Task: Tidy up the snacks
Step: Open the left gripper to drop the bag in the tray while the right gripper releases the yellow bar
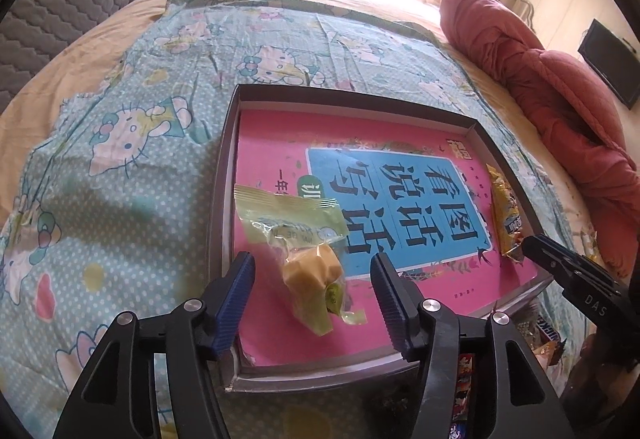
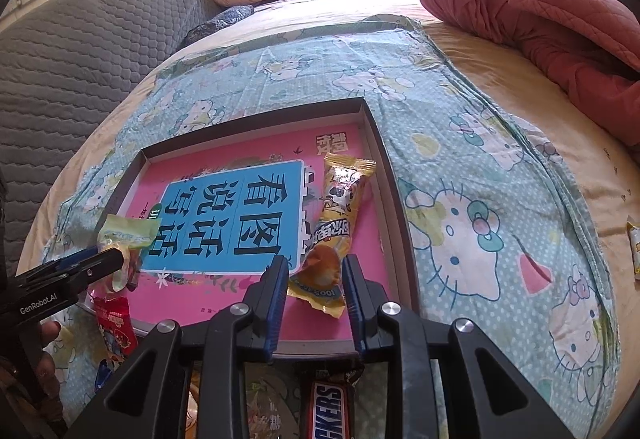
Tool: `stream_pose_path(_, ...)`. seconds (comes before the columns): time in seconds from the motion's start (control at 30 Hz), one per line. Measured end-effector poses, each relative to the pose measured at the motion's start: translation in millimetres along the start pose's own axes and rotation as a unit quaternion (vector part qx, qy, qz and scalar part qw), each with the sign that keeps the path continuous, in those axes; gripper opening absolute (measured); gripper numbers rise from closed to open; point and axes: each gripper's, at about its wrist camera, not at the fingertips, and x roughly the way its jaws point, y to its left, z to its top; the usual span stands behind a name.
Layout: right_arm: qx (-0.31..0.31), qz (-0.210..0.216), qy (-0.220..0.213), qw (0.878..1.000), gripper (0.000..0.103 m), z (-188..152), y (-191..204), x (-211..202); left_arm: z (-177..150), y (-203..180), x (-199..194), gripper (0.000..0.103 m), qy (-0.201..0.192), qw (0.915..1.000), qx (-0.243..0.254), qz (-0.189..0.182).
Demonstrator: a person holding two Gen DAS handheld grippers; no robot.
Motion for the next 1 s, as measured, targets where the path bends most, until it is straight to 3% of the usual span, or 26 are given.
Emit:
stream_pose_path(0.37,0.001,0.006,-0.016,1.0,0.039,2.3,0.9,-12.5,3.2,3.1,-13.6,0.07,-0.018,0.9998,-0.007,-0.001)
stream_pose_path(1.0,0.001,0.03,-0.07,0.997,0.059,11.4,6.2,-49.6,0.1,9.6,-78.4,0.074,-0.082,0.9964,-0.018,0.006)
